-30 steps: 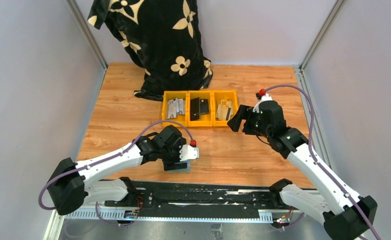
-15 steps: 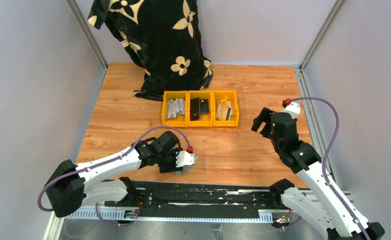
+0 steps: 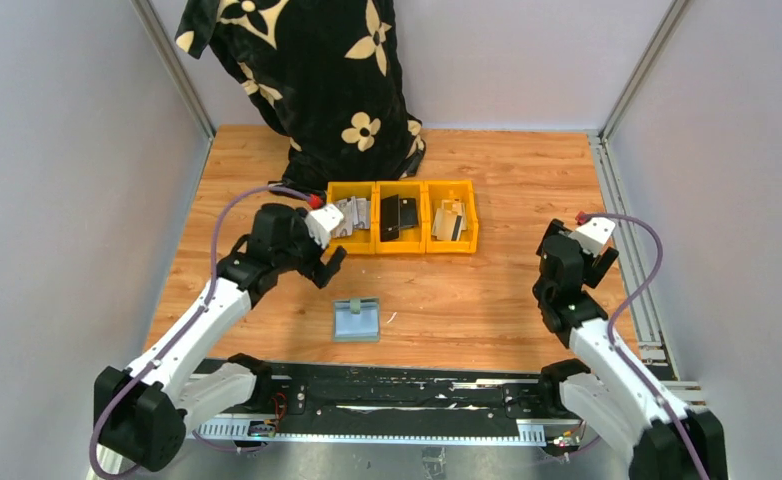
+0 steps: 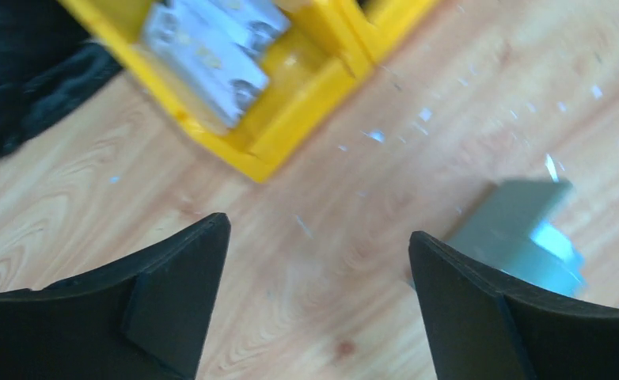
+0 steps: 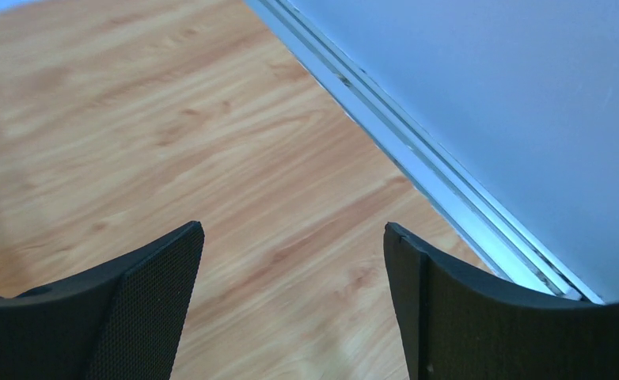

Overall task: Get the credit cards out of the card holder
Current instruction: Reset both arms

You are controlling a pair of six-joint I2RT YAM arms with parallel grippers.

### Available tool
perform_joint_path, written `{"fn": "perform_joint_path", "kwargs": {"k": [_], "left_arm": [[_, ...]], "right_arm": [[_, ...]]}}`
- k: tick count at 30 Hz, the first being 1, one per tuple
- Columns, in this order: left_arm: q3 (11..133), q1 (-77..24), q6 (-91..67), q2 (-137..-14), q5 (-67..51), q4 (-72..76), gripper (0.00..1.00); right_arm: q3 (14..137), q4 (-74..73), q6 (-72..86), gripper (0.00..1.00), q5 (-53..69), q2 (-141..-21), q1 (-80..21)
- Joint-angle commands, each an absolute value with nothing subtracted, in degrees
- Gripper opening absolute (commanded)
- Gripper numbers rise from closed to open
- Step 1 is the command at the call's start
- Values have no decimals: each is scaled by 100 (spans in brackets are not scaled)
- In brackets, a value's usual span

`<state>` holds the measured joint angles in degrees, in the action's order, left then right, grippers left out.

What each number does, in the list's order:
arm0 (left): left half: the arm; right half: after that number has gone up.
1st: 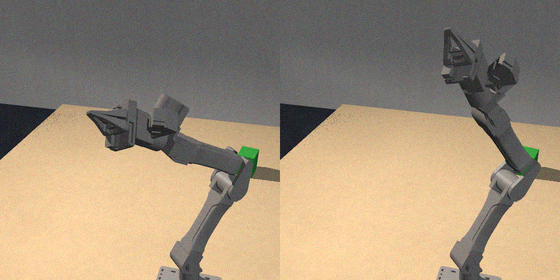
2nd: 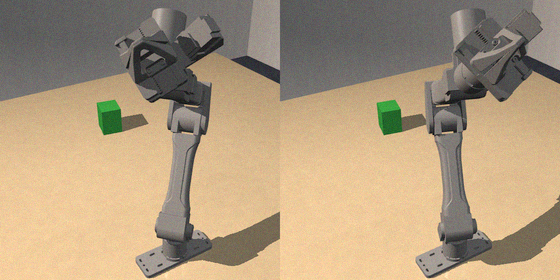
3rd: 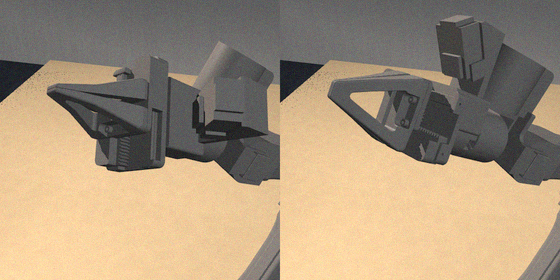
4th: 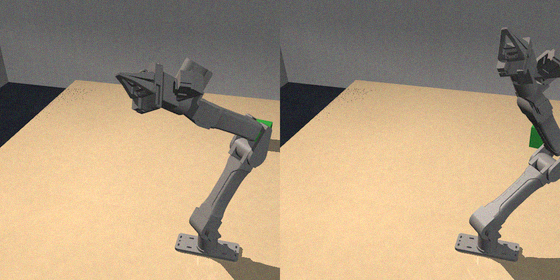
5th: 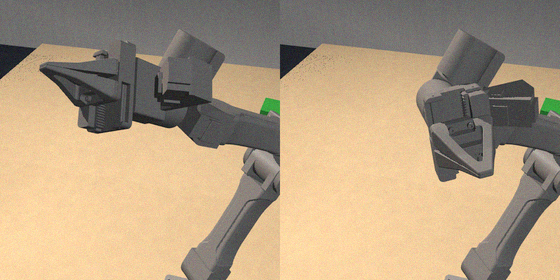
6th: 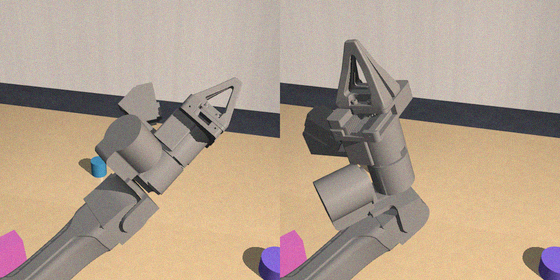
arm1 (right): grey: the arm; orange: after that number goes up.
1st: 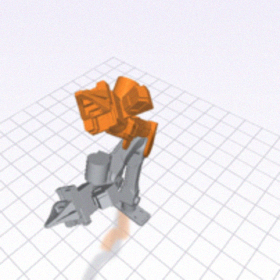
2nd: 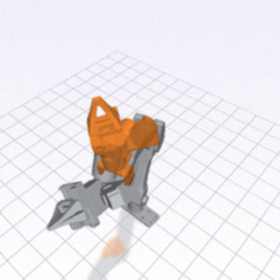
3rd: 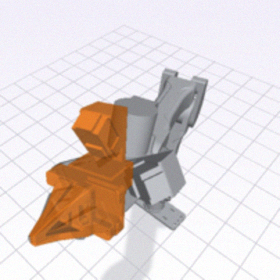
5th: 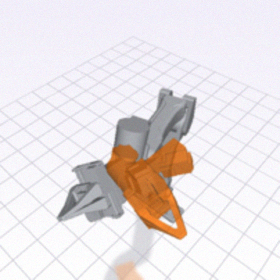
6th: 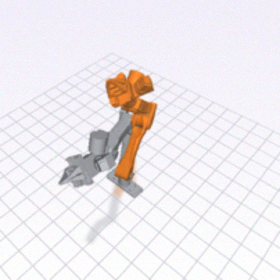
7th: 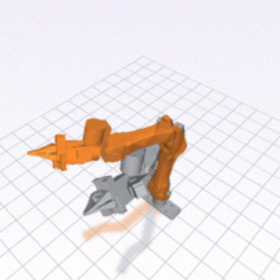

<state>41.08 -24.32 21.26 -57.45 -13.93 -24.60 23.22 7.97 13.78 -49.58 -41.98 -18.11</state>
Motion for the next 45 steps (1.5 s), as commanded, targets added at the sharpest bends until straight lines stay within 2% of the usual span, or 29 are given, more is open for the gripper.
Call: {"fn": "perform_joint_path", "kwargs": {"k": [1,5,12,21,27,32,33,35,37,39,40,41,45], "left_arm": [[4354,-1726,1063,-5892,-1590,-1768,99],[4069,-881,909,-6107,-1798,-1249,100],[3049,341,747,-6595,-1683,565,100],[2004,431,281,-6726,-1080,2673,100],[951,431,-61,-6587,-473,5350,100],[57,431,-201,-8399,-645,8984,100],[66,431,-190,-8328,-655,8983,100],[343,424,-64,-7756,-659,7430,100],[780,422,-74,-7710,-599,6602,100],[991,229,53,-7995,-543,6629,100],[1119,130,196,-7886,-507,6156,100],[1207,71,279,-7786,-385,5844,100],[1114,62,225,-7863,-343,6184,100]], "right_arm": [[2042,2149,1069,87,-5134,-5219,-1140],[1640,3384,385,88,-4716,-5919,-1002],[1339,4615,277,88,-4612,-6656,-931],[1216,5398,119,88,-4202,-7338,-916],[1211,5457,-55,88,-3792,-7372,-915],[1168,5914,-665,88,-2639,-7719,-902],[1140,6009,-655,88,-2554,-7766,-870],[1030,6360,-644,88,-2375,-8002,-810],[1051,6966,-793,90,-2500,-8407,-813],[1234,6132,-470,91,-2354,-8184,-675],[1295,5985,-409,91,-2275,-8135,-585],[1322,5886,-405,92,-2261,-8110,-565],[1255,6048,-448,92,-2255,-8117,-570]]}}
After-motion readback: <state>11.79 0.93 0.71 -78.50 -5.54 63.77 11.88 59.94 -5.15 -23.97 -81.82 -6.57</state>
